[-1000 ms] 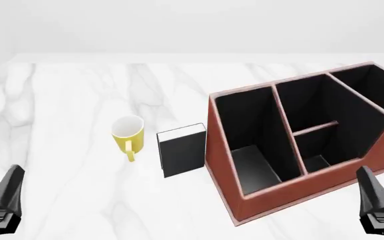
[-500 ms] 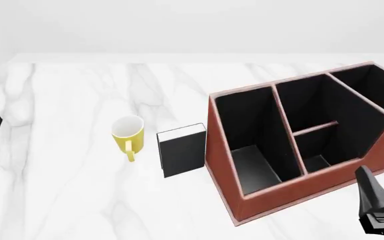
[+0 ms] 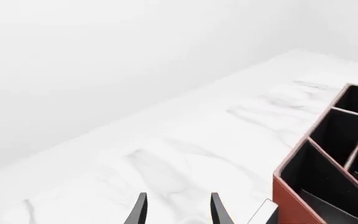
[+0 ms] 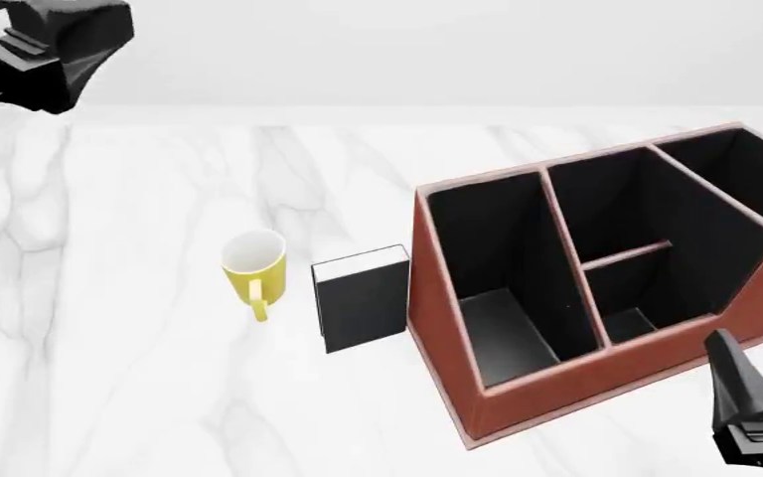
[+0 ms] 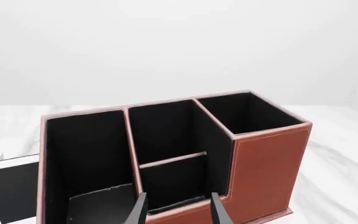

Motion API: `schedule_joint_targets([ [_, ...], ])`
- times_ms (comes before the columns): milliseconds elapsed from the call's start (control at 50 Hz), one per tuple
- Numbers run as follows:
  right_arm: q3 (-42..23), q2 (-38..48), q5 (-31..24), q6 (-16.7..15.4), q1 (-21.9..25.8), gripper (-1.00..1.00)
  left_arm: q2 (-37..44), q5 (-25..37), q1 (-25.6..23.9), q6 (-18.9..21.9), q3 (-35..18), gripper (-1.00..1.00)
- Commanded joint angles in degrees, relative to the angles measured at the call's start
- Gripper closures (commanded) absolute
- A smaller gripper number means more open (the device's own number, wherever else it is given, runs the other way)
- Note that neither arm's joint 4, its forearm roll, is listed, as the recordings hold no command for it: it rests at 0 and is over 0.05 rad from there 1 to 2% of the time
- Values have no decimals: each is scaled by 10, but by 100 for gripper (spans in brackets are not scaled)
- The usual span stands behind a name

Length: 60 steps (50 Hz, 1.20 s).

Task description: Pick up the book and place it in the back compartment of the caddy.

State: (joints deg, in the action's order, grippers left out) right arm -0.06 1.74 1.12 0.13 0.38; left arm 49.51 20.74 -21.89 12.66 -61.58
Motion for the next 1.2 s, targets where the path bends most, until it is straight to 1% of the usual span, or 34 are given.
schedule_joint_targets([
  [20,0,0,-1,0,0,-100,127,103,-72,39,-175,-100],
  [40,0,0,-1,0,0,-100,151,118,-61,49,-213,-100],
  [60,0,-1,-2,1,1,-100,170,170,-111,39,-238,-100],
  [80,0,-1,-2,1,1,-100,170,171,-111,39,-239,-100],
  [100,0,-2,-3,1,1,-100,178,173,-102,56,-245,-100],
  [240,0,-3,-4,1,1,-100,179,173,-102,56,-245,-100],
  [260,0,-4,-6,1,3,-100,244,248,-122,58,-338,-100],
  [340,0,-6,-7,0,3,-100,260,262,-129,67,-353,-100],
  [400,0,-6,-7,0,3,-100,260,262,-129,67,-354,-100],
  [420,0,-7,-7,0,4,-100,279,259,-121,62,-344,-100],
  [440,0,-8,-8,0,4,-100,280,252,-118,69,-332,-100],
  [480,0,-7,-7,0,3,-100,281,243,-124,58,-314,-100],
  [540,0,-5,-6,0,3,-100,287,227,-121,59,-292,-100],
  [620,0,-8,-8,-1,4,-100,293,225,-133,51,-277,-100],
  [760,0,1,0,-1,3,-100,302,231,-152,36,-269,-100],
  [780,0,1,0,-2,3,-100,300,227,-154,39,-259,-100],
  [820,0,2,0,0,2,-100,293,223,-164,32,-234,-100],
  [840,0,2,0,0,2,-100,293,222,-164,32,-234,-100],
  [880,0,2,0,0,3,-100,288,214,-166,30,-215,-100],
  [1060,0,8,5,0,4,-100,287,186,-168,18,-163,-100],
  [1200,0,12,8,-1,3,-100,302,168,-167,23,-147,-100],
])
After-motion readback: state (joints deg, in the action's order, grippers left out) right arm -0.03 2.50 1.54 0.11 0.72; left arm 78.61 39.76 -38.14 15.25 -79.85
